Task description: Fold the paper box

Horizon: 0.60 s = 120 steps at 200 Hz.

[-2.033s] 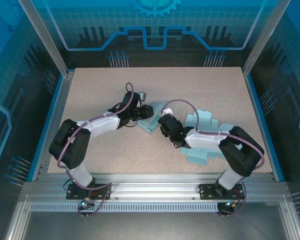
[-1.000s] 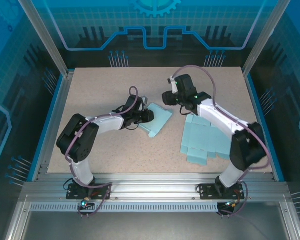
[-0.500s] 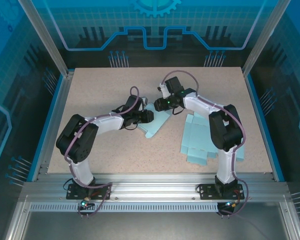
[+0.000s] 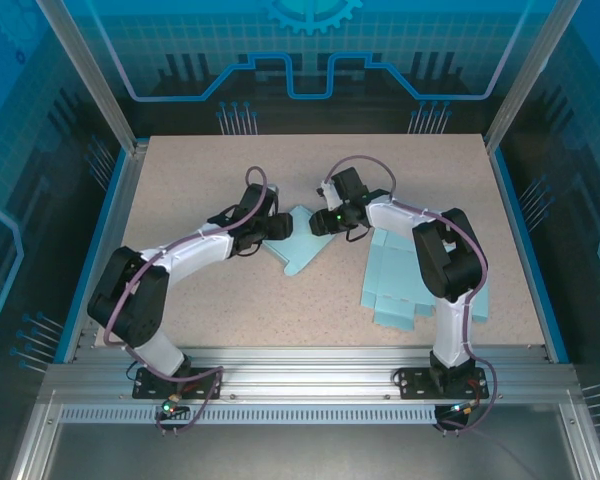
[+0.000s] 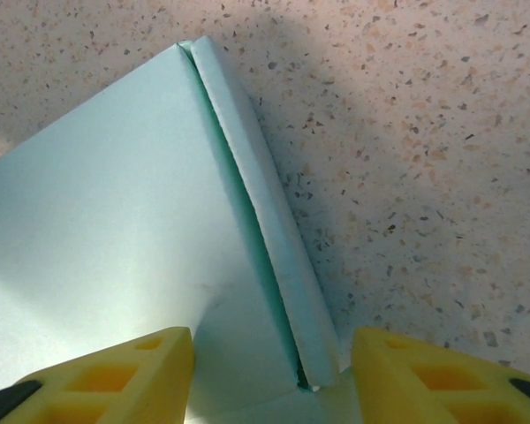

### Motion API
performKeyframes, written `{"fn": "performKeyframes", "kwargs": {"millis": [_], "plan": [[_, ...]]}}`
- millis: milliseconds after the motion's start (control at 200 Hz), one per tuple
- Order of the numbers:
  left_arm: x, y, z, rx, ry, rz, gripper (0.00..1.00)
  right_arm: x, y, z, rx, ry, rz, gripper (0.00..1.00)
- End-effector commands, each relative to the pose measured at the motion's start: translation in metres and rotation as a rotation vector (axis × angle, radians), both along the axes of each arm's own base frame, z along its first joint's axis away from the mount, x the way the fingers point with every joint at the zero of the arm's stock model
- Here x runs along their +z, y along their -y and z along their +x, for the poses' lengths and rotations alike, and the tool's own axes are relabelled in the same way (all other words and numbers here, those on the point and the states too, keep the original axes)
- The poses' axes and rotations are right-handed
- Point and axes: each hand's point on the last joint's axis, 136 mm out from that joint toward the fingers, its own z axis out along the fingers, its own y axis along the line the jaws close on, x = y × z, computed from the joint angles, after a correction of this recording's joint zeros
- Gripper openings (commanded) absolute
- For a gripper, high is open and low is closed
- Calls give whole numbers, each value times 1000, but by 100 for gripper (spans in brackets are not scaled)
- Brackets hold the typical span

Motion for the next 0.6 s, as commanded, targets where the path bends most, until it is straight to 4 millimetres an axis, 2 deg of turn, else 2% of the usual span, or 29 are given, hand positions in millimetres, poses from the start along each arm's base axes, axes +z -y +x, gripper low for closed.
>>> {"fn": "performKeyframes", "kwargs": {"millis": [0, 105, 210, 330, 440, 595], "plan": [[-36, -38, -5, 69, -95, 166, 57, -9, 2, -13, -9, -65, 22, 53], [-55, -43, -2, 69, -162, 148, 52, 2, 2, -13, -22, -68, 49, 56], [-65, -44, -1, 56, -199, 144, 42, 13, 4, -10, -48, -77, 106, 61], [-74, -49, -2, 48, -230, 129, 40, 21, 9, -4, -82, -96, 181, 66], [-80, -56, -1, 53, -259, 67, 36, 21, 7, 1, -89, -130, 265, 69], [-85, -65, 4, 70, -295, -2, 29, 11, -1, 5, -95, -207, 390, 71]]}}
